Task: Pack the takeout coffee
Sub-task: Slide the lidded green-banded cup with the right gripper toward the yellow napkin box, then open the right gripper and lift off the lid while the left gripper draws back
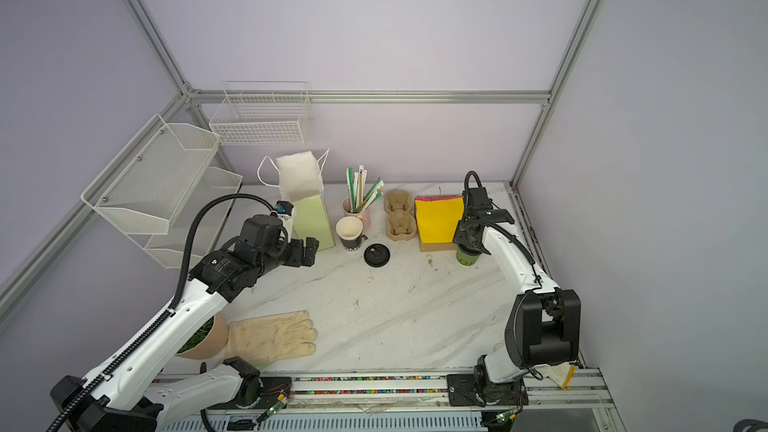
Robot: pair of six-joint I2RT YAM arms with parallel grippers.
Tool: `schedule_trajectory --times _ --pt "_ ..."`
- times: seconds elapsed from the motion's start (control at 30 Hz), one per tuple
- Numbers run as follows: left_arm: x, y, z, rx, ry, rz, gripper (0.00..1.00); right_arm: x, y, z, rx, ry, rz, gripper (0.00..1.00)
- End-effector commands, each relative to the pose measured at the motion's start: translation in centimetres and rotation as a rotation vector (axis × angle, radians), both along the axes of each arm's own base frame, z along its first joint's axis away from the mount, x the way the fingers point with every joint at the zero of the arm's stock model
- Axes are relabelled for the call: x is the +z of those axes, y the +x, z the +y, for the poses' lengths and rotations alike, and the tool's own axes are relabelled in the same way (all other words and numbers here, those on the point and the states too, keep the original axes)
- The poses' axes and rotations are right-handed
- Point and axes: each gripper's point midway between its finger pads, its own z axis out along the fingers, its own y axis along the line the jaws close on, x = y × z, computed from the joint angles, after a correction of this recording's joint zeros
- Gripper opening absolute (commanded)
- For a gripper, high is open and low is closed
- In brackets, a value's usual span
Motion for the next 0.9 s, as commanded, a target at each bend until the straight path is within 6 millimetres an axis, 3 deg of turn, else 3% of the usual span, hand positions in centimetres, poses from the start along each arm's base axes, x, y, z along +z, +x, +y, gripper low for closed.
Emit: schedule_trajectory --times 0.0,0.33,0.87 --pt "-0.2 0.0 0.4 -0.003 0.014 -0.025 1.0 -0.9 -0.2 -0.2 0.004 -0.003 0.021 0.61" --pt "-0.6 0.0 0.4 -0.005 0.02 -0.018 1.0 -2.1 -0.3 0.3 0.03 0.021 0.048 0.65" --pt "-0.6 0.0 0.4 -0.008 0.024 -0.018 1.0 -1.5 -0.4 0.1 0.027 0.009 0.028 0.84"
